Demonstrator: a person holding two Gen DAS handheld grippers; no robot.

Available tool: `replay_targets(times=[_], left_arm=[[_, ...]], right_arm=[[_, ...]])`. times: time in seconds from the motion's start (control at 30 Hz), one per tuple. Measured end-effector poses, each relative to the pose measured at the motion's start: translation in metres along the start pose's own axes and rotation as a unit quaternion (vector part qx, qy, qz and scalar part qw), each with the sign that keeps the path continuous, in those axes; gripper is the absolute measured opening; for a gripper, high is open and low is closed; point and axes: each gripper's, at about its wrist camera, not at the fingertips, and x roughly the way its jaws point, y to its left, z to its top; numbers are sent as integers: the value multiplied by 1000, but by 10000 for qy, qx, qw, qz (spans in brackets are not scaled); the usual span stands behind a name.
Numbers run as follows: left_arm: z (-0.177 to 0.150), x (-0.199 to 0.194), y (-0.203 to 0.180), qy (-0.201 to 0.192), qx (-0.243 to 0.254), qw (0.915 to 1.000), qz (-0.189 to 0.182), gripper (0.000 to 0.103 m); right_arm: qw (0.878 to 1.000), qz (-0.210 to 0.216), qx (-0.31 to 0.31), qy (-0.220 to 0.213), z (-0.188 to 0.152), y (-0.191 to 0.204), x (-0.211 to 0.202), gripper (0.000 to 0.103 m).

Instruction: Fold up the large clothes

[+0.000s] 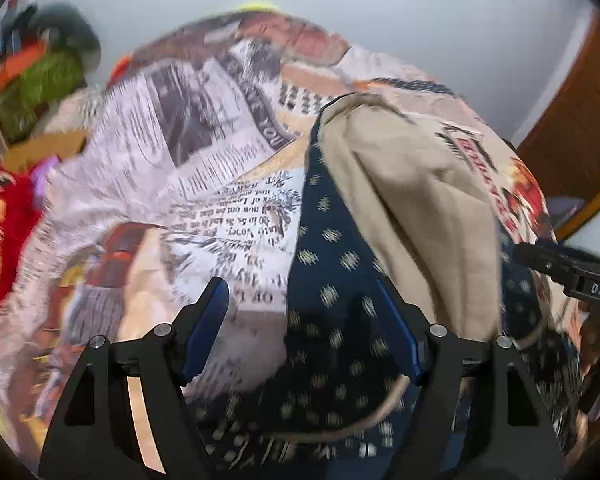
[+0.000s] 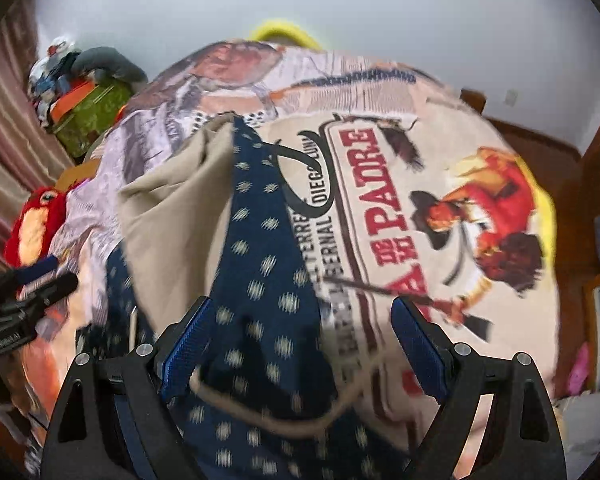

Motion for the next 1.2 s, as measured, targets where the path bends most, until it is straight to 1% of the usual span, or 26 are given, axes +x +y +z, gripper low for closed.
replay_targets(times=[0.07, 0.1, 0.13, 0.2, 0.27, 0.3, 0.33, 0.37, 0.4, 0.43, 0.47, 0.5, 0.53, 0.6, 0.77, 0.9, 1.03, 1.1, 1.2], left_arm=[[5, 16, 8, 64, -314, 9994, -98, 74], [8, 25, 15, 113, -546, 9983, -196, 73], [9, 30, 20, 94, -746, 9967, -304, 73], [10, 34, 24, -15, -964, 9944, -434, 73], [12, 34, 22, -64, -938, 9943, -506, 63], [13, 34, 20, -66, -894, 9947, -509, 51], [14, 35, 17, -48, -832, 9952, -523, 35], [15, 35, 12, 4, -767, 9950, -637, 25], [15, 35, 7, 56, -716, 9949, -703, 18], [14, 33, 3, 27, -648, 9958, -645, 14], [12, 30, -4, 2, -517, 9969, -599, 9], [11, 25, -11, 1, -338, 9977, -594, 4], [10, 23, -14, -15, -250, 9980, -589, 3], [7, 9, -23, -54, -60, 9980, -620, 2], [-7, -43, -40, -201, 379, 9963, -743, 2], [-30, -86, -46, -179, 675, 9943, -811, 2], [-68, -115, -52, -68, 929, 9923, -818, 2], [-92, -120, -53, 92, 998, 9913, -849, 2], [-131, -119, -51, 396, 1132, 9898, -773, 2]], right_arm=[[9994, 172, 309, 62, 6, -6, 17, 85], [9986, 287, 429, 102, 10, -6, 26, 83], [9982, 340, 468, 127, 11, -6, 32, 79], [9983, 340, 464, 28, 14, -2, 39, 78], [9984, 426, 377, -43, 17, 4, 41, 70], [9982, 487, 342, -60, 18, 8, 42, 62], [9980, 534, 326, -68, 18, 10, 42, 52], [9979, 571, 295, -77, 17, 15, 42, 48], [9980, 579, 249, -80, 17, 18, 41, 43], [9983, 553, 150, -86, 15, 22, 41, 37], [9985, 530, 39, -104, 14, 27, 39, 33], [9985, 537, -66, -117, 13, 31, 37, 25], [9983, 562, -137, -111, 10, 34, 34, 17], [9971, 724, -212, -93, 5, 40, 24, 11], [9952, 826, -479, -214, -15, 48, -14, 10], [9930, 955, -620, -325, -40, 49, -55, 9], [9912, 1009, -797, -315, -78, 51, -94, 9], [9910, 981, -874, -247, -99, 52, -105, 9], [9914, 875, -971, -72, -134, 53, -113, 9]])
